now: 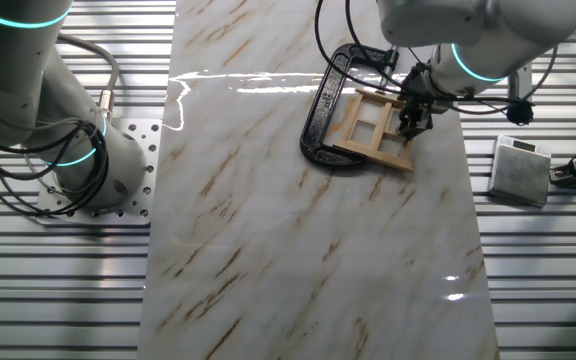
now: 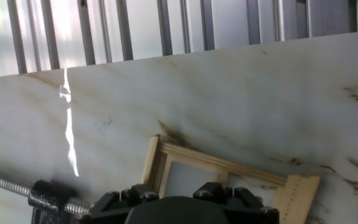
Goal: Open a sliding window
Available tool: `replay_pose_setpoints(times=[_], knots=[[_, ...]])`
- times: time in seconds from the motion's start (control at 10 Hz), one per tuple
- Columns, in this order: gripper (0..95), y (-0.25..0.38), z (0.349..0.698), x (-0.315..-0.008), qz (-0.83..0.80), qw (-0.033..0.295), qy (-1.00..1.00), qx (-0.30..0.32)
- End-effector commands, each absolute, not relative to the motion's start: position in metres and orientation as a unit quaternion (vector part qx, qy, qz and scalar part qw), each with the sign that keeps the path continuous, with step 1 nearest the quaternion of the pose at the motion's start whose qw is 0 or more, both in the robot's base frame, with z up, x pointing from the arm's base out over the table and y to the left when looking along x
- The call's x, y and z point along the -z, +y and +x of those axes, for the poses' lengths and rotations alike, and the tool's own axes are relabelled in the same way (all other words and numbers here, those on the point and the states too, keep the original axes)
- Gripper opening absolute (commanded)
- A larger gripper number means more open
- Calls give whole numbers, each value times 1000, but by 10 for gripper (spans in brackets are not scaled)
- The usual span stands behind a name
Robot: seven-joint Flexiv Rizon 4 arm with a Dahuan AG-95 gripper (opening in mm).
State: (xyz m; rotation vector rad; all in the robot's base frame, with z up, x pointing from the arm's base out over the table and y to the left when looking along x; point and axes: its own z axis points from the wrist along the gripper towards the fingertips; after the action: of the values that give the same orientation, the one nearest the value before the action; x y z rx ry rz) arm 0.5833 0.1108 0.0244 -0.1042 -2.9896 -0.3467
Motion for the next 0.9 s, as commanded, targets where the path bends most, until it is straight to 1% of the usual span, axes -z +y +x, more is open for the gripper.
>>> replay_pose_setpoints(times=[0.1, 0.9], knots=[[570, 108, 581, -26, -34, 64, -991, 116], [570, 94, 576, -23, -36, 69, -990, 121]])
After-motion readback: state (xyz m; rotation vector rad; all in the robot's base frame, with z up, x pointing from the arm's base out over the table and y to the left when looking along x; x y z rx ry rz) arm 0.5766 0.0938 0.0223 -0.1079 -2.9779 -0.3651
